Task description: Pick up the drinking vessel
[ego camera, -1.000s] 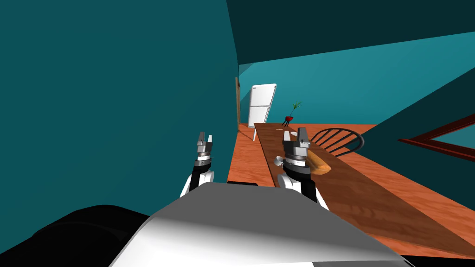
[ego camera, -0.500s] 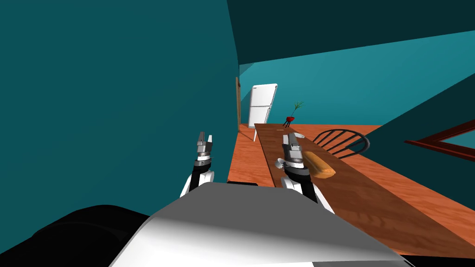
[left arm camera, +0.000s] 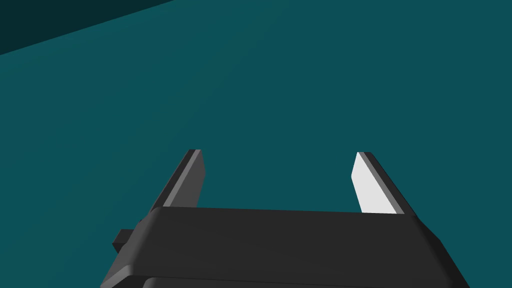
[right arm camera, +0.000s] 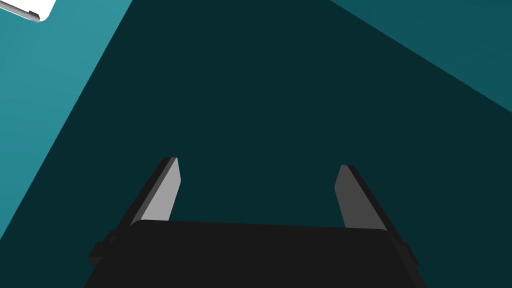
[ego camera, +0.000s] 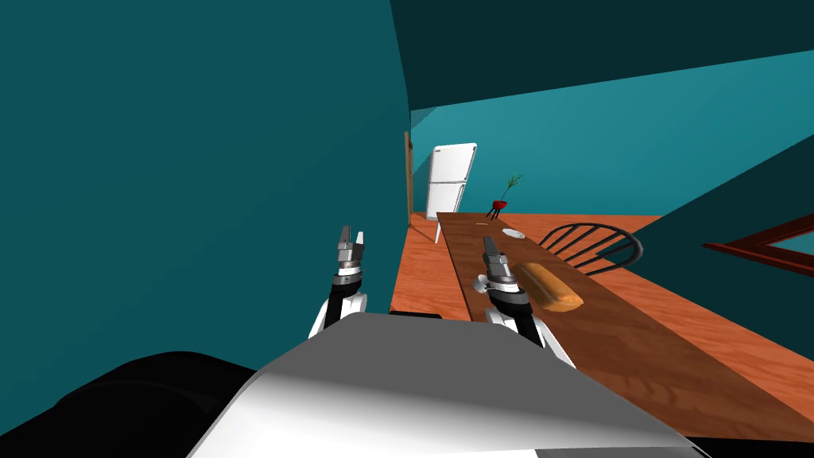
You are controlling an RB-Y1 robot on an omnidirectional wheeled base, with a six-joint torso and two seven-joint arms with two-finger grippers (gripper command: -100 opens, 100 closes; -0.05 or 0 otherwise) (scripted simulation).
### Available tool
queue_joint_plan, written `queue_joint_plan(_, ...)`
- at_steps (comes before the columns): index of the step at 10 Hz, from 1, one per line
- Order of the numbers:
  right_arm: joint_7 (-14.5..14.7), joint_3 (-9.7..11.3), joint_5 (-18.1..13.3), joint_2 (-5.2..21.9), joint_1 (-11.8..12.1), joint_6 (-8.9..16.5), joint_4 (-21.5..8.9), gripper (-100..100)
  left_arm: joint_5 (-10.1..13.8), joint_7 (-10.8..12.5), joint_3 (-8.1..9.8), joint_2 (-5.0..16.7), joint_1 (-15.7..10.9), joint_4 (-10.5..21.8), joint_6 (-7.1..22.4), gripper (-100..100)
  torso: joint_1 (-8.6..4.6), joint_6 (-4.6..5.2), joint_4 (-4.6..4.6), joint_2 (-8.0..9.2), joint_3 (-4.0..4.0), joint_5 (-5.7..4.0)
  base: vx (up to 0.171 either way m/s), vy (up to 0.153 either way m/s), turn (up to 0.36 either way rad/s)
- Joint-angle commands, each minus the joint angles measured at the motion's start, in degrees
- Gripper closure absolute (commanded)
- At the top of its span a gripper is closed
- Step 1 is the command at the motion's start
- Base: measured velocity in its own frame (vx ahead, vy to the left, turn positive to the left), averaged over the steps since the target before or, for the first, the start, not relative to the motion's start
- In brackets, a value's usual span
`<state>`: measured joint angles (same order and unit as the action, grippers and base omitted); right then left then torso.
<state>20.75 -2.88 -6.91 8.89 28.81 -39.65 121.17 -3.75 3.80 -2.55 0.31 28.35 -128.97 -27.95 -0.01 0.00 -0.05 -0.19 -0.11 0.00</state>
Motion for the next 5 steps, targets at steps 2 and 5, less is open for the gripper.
queue_joint_plan(2,3.9,-1.0,-1.5,0.7,0.5,-1.4,-2.3,-100,0.0,0.0,0.0,0.0,0.0,0.0,0.0,0,-0.01,0.0,0.0,0.01,0.01,0.0,0.038,0.0,0.007)
queue_joint_plan(5,8.8,-2.7,-4.3,1.6,1.3,-3.9,-6.7,-100,0.0,0.0,0.0,0.0,0.0,0.0,0.0,0,0.02,-0.01,0.01,0.05,0.03,0.01,0.04,0.003,0.007)
